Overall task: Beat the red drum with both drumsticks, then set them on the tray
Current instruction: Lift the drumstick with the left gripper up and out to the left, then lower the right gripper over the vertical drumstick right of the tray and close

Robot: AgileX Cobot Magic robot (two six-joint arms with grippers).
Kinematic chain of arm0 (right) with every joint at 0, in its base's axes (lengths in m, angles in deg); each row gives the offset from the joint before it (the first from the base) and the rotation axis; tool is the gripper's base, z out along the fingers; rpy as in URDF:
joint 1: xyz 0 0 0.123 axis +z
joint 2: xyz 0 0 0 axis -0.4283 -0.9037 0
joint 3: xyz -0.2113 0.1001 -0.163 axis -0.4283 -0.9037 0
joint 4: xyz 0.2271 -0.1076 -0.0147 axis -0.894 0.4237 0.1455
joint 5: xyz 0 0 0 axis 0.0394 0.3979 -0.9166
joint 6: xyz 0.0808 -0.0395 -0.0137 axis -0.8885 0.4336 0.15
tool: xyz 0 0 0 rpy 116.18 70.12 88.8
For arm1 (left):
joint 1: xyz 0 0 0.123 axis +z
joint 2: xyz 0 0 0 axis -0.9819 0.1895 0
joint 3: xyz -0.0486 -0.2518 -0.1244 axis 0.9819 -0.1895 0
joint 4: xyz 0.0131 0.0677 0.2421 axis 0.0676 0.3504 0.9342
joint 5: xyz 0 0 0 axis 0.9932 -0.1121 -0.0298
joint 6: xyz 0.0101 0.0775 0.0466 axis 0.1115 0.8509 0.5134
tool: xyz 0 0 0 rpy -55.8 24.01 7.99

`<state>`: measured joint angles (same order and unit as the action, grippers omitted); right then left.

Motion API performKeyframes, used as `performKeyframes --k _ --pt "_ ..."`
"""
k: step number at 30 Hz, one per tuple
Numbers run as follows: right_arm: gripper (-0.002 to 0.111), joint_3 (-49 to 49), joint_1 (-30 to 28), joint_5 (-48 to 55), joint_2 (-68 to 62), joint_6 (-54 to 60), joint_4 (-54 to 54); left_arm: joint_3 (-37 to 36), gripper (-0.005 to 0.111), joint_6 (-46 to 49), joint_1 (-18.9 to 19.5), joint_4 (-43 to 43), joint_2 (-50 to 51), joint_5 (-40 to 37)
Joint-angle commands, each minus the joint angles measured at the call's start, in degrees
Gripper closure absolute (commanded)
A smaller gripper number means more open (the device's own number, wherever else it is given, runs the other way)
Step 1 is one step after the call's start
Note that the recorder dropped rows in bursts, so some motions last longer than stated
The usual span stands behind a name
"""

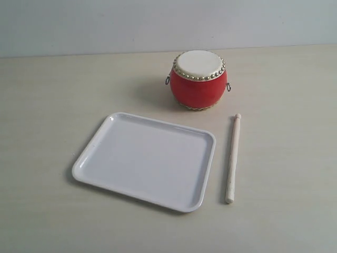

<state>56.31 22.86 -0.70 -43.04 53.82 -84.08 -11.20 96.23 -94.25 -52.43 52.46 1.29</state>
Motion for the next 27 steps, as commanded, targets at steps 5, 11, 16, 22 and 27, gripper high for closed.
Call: performKeyframes --k 5,11,16,22,27 --pt "0.108 -0.3 -0.2 -0.9 0.4 -7.2 -11.9 -0.1 0.107 -0.3 -0.3 0.0 -0.3 -0.3" --pt "0.108 4.2 -0.2 -2.0 -4.9 -5.9 -12.8 -0.1 0.107 -0.1 -0.4 0.0 -0.3 -0.3" --pt "0.108 23.7 -0.2 25.5 -27.5 24.3 -1.9 -0.1 0.107 -0.1 -2.2 0.1 -0.3 -0.2" --pt "0.108 37.1 -0.2 44.8 -49.2 35.9 -1.9 -0.1 0.107 -0.1 -2.2 0.2 -0.3 0.2" --pt "0.108 40.1 -0.2 55.6 -63.7 48.2 -8.6 -0.1 0.107 0.0 -2.2 0.2 -0.3 0.2"
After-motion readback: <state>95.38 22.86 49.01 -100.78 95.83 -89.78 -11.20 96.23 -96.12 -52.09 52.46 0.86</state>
